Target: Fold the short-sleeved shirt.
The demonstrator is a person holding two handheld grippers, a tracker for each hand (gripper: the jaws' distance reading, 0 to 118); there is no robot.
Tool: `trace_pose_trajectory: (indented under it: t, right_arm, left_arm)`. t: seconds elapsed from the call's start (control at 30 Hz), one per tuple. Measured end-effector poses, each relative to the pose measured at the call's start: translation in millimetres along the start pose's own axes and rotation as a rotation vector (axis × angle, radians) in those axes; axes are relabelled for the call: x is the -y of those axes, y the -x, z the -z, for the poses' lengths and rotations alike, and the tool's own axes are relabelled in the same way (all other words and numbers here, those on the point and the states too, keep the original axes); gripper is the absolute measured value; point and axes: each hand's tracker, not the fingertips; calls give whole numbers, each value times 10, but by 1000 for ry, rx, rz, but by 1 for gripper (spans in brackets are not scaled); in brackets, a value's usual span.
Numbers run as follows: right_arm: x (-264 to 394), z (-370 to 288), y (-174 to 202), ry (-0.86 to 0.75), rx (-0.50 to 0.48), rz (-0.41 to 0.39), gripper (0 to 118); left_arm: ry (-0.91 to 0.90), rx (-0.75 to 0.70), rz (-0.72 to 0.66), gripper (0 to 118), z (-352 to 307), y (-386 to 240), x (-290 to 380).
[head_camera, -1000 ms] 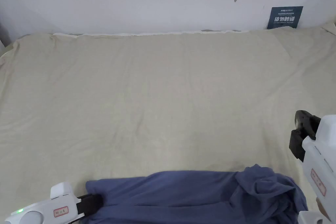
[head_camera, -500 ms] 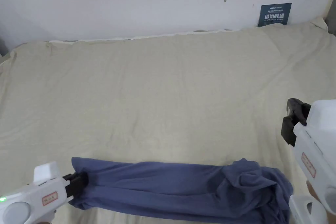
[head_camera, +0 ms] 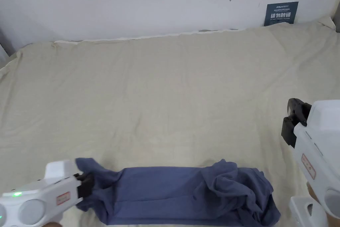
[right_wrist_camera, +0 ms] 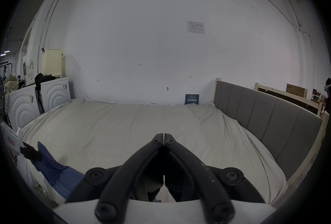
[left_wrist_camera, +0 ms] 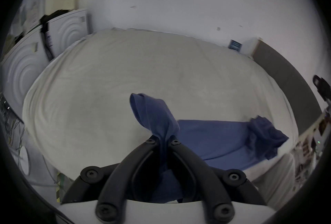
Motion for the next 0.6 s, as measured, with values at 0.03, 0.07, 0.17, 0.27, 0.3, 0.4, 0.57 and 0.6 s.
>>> trace_pose_trajectory:
  t: [0.03,0.07,0.17,0.27,0.3,0.4,0.57,0.6]
  right_arm:
    - [7,-7,2,2,-3,0,1]
    - [16,-16,4,4,-5,1,1]
    - [39,-49,-5,11,-14,5,1]
    - [10,-73,5,13,-14,8,1]
    - [5,-95,2,14,-11,10,1]
    - [58,-119,-67,18,-6,14,1]
    - [107,-140,-158,30,2,22,1]
    - [111,-143,-169,32,5,23,1]
  left_arm:
    - [12,18,5,9,32,-139,-4]
    - [28,41,14,9,91,-295,-20]
    - [70,113,12,9,290,-697,15]
    - [114,161,15,9,475,-1027,79]
    - [126,178,12,9,529,-1108,104]
    - [186,247,-28,20,639,-1257,142]
    - [162,230,-56,116,631,-1329,177]
    - [136,222,-72,118,579,-1337,170]
